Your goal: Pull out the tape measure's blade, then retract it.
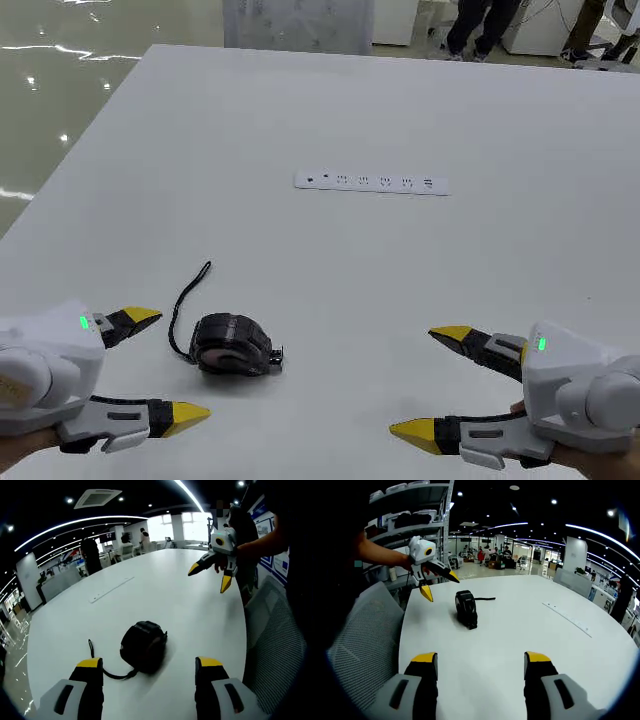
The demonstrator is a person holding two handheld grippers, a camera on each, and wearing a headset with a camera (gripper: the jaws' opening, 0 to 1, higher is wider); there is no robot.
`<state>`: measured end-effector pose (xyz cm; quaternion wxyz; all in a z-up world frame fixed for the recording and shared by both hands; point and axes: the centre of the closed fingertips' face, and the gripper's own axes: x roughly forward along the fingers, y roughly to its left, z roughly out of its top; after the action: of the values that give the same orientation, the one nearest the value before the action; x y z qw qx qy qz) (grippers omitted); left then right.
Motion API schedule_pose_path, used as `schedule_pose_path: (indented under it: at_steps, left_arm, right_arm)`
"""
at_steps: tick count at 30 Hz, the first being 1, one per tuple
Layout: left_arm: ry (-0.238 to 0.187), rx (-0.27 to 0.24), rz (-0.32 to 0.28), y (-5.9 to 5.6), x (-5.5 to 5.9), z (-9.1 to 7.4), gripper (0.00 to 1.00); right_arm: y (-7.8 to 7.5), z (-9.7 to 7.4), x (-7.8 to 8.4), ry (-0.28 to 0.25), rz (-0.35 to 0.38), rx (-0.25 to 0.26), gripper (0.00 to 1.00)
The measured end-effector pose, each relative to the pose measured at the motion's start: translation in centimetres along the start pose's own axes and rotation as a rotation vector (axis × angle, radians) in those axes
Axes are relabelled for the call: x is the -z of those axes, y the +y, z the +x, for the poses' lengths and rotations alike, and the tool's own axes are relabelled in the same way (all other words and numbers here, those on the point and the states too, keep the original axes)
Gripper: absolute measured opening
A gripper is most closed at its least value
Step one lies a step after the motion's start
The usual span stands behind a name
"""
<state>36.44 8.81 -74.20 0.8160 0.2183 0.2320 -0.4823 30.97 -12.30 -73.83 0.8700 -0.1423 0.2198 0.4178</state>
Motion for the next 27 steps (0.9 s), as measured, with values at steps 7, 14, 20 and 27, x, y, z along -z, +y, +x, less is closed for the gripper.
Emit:
schedule_pose_path:
  at_steps: [7,14,20,27]
  left_arm:
    - [0.036,0.034,0.039,0.6,0.3,1.2,0.68]
    - [0.068,0.081,0.079,1.0,0.6,2.6,0.61]
    - [0.097,0.116,0.118,1.2,0.7,3.5,0.54]
    - [0.140,0.163,0.169,1.2,1.3,4.5,0.46]
  right_arm:
    - [-0.3,1.6,0.2,0.030,-0.028,-0.039,0.69]
    - [-0.6,3.2,0.3,0.040,-0.047,-0.077,0.64]
    - [-0.5,4.7,0.6,0.060,-0.068,-0.121,0.61]
    - [-0.3,6.7,0.5,0.073,-0.091,-0.167,0.57]
